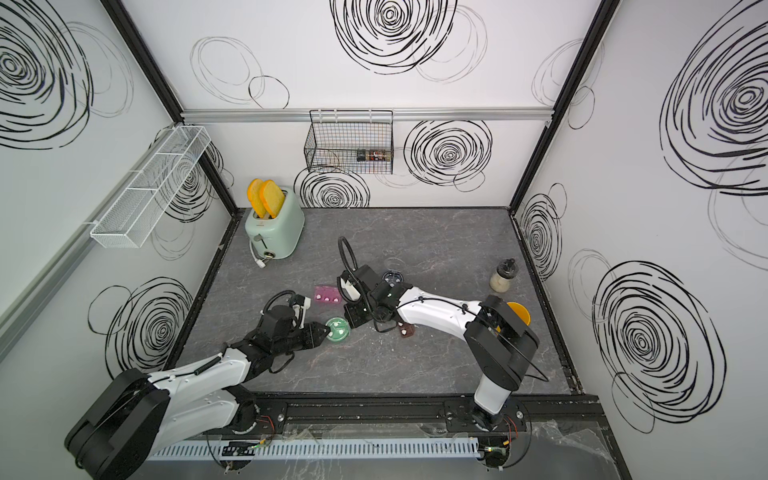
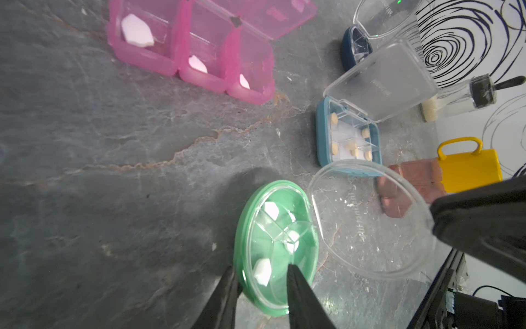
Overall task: Close pillboxes
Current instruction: Close the pillbox at the center of the board.
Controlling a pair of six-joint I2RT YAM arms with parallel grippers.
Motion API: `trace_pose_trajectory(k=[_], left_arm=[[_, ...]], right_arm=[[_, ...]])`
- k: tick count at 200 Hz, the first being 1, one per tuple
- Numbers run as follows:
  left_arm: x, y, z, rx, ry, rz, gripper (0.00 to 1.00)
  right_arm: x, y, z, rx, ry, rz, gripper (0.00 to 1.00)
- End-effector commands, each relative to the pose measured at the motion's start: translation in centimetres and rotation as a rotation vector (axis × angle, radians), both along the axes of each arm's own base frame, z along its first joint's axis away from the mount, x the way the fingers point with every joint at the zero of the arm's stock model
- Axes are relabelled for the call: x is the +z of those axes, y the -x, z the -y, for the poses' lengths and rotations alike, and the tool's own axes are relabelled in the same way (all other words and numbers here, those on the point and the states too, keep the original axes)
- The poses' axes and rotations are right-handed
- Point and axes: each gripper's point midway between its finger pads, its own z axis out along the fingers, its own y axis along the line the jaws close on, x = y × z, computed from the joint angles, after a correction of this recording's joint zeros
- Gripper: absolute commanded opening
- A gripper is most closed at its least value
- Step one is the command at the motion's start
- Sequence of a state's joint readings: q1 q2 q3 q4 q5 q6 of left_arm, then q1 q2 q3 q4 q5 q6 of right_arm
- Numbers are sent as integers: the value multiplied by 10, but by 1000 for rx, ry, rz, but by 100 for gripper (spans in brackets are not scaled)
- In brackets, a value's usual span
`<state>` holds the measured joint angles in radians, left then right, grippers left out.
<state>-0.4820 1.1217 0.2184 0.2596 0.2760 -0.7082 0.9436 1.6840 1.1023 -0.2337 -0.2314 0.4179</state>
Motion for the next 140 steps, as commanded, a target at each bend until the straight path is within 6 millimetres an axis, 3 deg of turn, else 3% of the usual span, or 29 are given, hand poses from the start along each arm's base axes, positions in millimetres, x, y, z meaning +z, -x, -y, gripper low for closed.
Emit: trace_pose_trajectory(k=[1, 140], left_arm=[[9, -6, 5, 6, 37, 41, 32], [2, -2, 2, 33, 56, 30, 30]], right_arm=[[-1, 7, -7, 30, 24, -3, 10], [-13, 17, -27, 73, 22, -20, 10]])
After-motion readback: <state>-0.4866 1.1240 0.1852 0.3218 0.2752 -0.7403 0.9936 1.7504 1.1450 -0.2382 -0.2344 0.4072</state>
